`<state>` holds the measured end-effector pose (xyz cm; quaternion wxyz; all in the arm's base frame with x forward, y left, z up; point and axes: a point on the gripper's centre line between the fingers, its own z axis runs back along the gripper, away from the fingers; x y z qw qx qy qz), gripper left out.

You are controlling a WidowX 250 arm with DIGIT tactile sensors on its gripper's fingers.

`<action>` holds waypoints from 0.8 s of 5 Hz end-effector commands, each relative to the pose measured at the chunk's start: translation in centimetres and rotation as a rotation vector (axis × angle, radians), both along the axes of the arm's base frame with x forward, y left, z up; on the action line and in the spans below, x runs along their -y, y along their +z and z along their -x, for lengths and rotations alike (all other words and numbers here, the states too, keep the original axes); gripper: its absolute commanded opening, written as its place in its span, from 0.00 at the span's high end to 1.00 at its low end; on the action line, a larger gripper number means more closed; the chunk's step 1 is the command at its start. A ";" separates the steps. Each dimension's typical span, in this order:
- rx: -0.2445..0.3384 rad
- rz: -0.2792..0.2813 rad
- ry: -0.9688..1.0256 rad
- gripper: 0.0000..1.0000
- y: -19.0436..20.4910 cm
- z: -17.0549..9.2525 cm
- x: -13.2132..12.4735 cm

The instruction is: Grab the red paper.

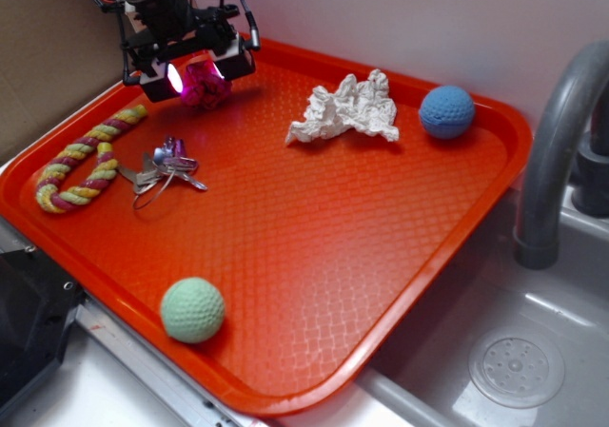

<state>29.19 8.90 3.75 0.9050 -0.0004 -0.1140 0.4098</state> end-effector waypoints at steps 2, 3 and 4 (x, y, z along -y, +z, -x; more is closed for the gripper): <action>-0.055 -0.024 0.032 1.00 -1.9 -0.3 -1.1; -0.047 -0.048 0.030 1.00 -1.6 -0.1 -1.1; -0.042 -0.044 0.011 1.00 -0.4 0.2 -1.2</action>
